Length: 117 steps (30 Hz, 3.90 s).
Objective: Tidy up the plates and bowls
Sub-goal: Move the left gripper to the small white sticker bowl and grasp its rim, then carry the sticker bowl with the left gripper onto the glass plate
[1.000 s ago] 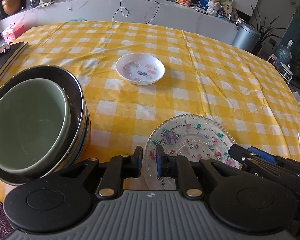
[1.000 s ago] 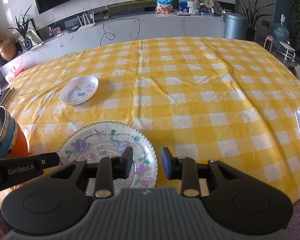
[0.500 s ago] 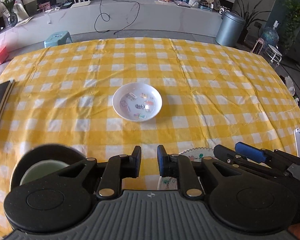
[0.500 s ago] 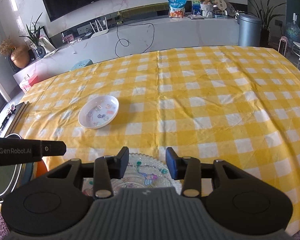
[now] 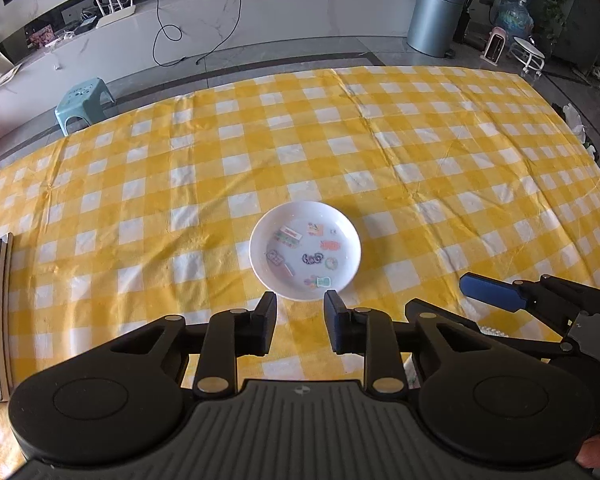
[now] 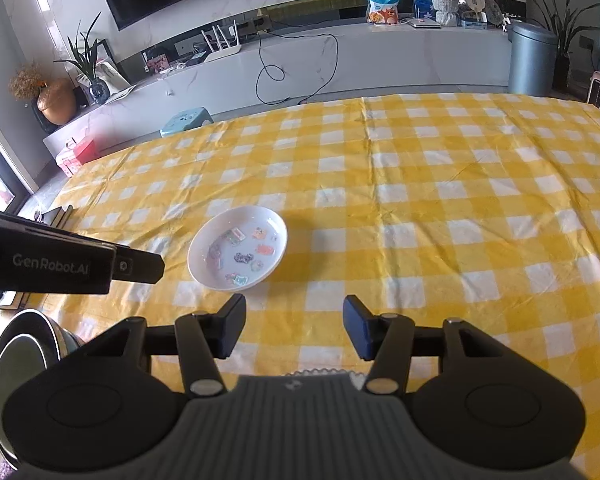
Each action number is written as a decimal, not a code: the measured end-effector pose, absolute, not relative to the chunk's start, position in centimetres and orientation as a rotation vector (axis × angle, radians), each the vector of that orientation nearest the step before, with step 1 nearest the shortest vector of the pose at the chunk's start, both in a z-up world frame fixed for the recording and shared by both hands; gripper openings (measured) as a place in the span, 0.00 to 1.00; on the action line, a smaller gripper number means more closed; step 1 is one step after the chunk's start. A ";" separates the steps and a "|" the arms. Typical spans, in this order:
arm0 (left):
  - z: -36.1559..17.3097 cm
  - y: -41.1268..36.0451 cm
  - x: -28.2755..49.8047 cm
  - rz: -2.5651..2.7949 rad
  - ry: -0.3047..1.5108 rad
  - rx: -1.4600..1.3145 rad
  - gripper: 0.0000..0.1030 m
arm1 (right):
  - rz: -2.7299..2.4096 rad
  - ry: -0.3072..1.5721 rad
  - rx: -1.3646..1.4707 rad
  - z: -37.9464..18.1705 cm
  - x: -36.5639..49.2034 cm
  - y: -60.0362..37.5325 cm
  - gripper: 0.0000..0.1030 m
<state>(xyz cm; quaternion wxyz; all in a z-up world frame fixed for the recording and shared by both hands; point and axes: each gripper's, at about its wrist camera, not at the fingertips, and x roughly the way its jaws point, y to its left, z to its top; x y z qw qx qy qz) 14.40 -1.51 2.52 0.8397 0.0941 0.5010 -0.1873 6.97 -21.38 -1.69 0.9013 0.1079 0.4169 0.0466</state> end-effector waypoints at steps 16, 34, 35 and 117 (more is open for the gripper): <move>-1.4 -0.2 22.4 -0.399 1.176 0.140 0.34 | 0.064 0.938 0.321 -3.9 14.2 -21.2 0.42; -4.1 -0.5 23.3 -0.385 1.225 0.146 0.09 | 0.065 0.990 0.377 -6.5 16.2 -20.7 0.04; -4.1 -0.6 23.3 -0.384 1.222 0.150 0.08 | 0.068 0.990 0.375 -6.5 16.2 -20.6 0.02; -2.7 -4.5 0.4 -0.245 1.034 -0.104 0.20 | -0.067 0.944 0.377 -4.0 -3.3 -26.5 0.13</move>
